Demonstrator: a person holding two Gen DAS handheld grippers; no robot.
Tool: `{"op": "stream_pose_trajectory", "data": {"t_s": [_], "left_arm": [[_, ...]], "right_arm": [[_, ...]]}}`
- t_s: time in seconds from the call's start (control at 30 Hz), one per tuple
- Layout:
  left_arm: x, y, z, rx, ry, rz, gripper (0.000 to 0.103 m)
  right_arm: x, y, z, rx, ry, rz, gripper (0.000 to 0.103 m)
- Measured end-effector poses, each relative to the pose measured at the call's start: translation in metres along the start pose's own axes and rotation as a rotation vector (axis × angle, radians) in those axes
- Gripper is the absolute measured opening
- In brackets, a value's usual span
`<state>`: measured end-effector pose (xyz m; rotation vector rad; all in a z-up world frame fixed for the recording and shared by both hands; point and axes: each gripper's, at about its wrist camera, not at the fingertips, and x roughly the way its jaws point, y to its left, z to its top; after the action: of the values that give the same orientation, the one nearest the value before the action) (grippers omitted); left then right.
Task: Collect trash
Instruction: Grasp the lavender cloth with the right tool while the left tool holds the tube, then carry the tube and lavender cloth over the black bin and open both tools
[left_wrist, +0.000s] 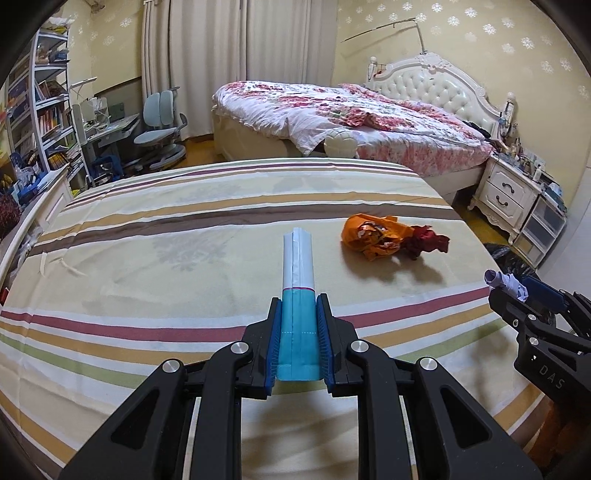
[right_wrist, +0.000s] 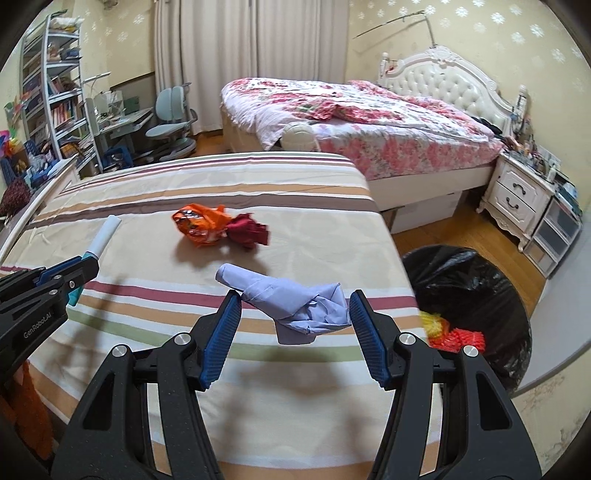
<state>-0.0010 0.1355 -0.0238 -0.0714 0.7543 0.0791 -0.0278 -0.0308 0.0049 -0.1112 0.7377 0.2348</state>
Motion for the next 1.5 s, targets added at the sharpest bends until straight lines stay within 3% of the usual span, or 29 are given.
{"op": "stream_pose_trajectory", "data": {"t_s": [1.0,1.5], "left_arm": [[0.016,-0.168,0.024,0.235,-0.069,-0.209,0.02],[0.054,-0.23,0.033,0.303,-0.06,-0.234,0.02]], "right_arm": [[-0.004,-0.154,-0.01,0.23,-0.04,-0.251,0.059],[0.023,-0.204,-0.013,0.298,-0.013,-0.32,0.059]]}}
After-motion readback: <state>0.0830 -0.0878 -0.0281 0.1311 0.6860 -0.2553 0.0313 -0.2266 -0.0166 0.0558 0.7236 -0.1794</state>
